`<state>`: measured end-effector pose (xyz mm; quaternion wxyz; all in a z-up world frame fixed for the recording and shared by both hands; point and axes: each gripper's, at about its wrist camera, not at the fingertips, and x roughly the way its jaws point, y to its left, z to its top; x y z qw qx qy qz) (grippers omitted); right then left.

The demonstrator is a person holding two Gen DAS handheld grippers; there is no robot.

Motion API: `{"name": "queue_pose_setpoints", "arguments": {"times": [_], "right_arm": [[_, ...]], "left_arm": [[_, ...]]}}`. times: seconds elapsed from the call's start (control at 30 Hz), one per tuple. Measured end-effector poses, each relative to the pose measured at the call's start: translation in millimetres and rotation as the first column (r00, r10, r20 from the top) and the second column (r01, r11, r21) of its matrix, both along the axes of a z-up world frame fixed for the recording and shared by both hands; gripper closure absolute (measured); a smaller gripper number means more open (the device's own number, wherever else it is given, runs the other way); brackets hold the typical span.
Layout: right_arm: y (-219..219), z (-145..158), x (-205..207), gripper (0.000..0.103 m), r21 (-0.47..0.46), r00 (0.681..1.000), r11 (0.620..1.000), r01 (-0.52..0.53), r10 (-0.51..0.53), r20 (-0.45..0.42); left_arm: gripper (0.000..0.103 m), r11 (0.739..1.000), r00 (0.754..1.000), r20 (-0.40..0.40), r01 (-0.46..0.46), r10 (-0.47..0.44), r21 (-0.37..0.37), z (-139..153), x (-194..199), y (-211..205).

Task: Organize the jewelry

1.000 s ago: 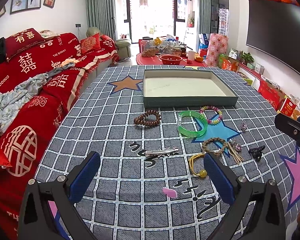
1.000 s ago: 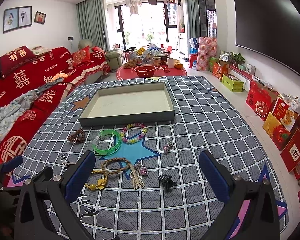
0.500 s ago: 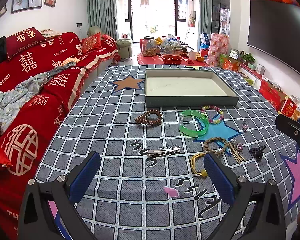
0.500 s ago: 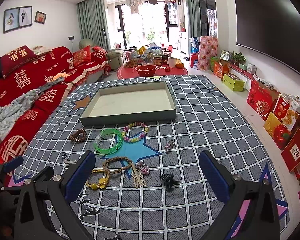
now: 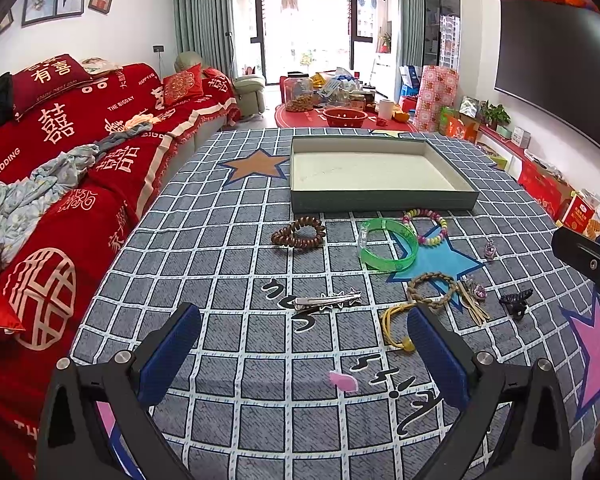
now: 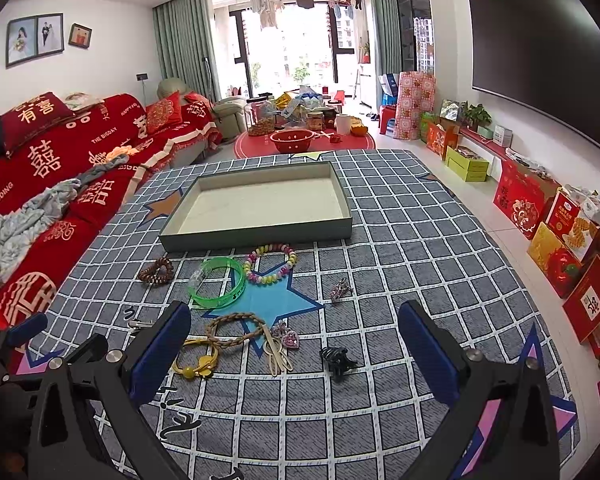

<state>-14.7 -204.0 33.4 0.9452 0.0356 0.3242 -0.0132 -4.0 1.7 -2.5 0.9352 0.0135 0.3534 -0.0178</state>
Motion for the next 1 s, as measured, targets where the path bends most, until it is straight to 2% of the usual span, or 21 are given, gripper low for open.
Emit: {"name": "queue_pose_setpoints", "arguments": {"times": [1.0], "right_arm": [[-1.0,-1.1,0.1,0.000,0.004,1.000,1.000,0.000,0.000,-0.001]], "left_arm": [[0.000,1.000,1.000,-0.004,-0.005,0.005,0.001,-2.5,-1.5,1.9]]}}
